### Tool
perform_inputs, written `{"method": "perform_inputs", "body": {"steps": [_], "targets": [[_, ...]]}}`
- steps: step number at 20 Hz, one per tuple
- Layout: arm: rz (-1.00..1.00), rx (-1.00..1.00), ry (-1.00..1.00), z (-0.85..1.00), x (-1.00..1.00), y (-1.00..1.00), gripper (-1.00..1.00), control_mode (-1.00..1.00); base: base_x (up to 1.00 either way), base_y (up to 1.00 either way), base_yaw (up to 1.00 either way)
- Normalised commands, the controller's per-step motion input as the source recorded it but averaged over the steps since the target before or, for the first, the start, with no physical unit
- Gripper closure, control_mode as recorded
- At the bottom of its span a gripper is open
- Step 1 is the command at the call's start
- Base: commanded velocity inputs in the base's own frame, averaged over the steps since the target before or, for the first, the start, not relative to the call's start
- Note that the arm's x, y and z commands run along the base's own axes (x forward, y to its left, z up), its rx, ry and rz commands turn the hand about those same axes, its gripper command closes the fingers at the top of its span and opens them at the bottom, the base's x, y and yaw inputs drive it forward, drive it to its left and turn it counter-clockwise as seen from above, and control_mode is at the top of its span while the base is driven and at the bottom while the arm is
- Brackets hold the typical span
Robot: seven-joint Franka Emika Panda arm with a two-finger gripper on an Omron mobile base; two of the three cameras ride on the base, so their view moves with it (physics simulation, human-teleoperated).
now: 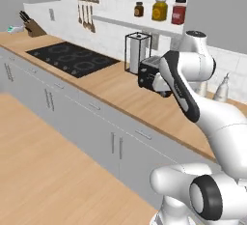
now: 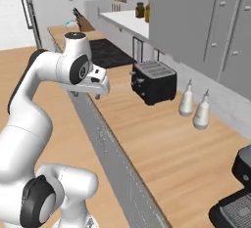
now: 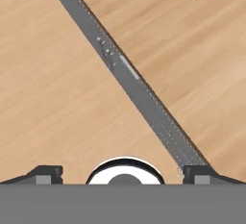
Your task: Take a straw from the drawer in front and place it inside the glass cup on the dining counter.
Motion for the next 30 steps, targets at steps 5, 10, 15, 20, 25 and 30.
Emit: {"method": "perform_inputs", "body": {"steps": [5, 10, 15, 20, 25, 30], "targets": [[0.0, 0.0, 0.0, 0.0, 0.0, 0.0, -1.0, 1.0, 0.0, -0.94, 0.46], [0.15, 0.0, 0.01, 0.0, 0.06, -0.18, -1.0, -1.0, 0.03, -0.28, 0.14], [0.08, -0.16, -0.01, -0.11, 0.0, 0.32, -1.0, -1.0, 0.0, 0.0, 0.0], [0.0, -0.37, -0.01, -0.5, 0.09, 0.81, -1.0, -1.0, 0.0, 0.0, 0.0], [0.0, -0.44, -0.02, -0.75, 0.22, 0.8, -1.0, -1.0, 0.0, 0.0, 0.0], [-0.03, -0.48, -0.04, -0.89, 0.39, 0.58, -1.0, -1.0, 0.0, 0.0, 0.0]]}}
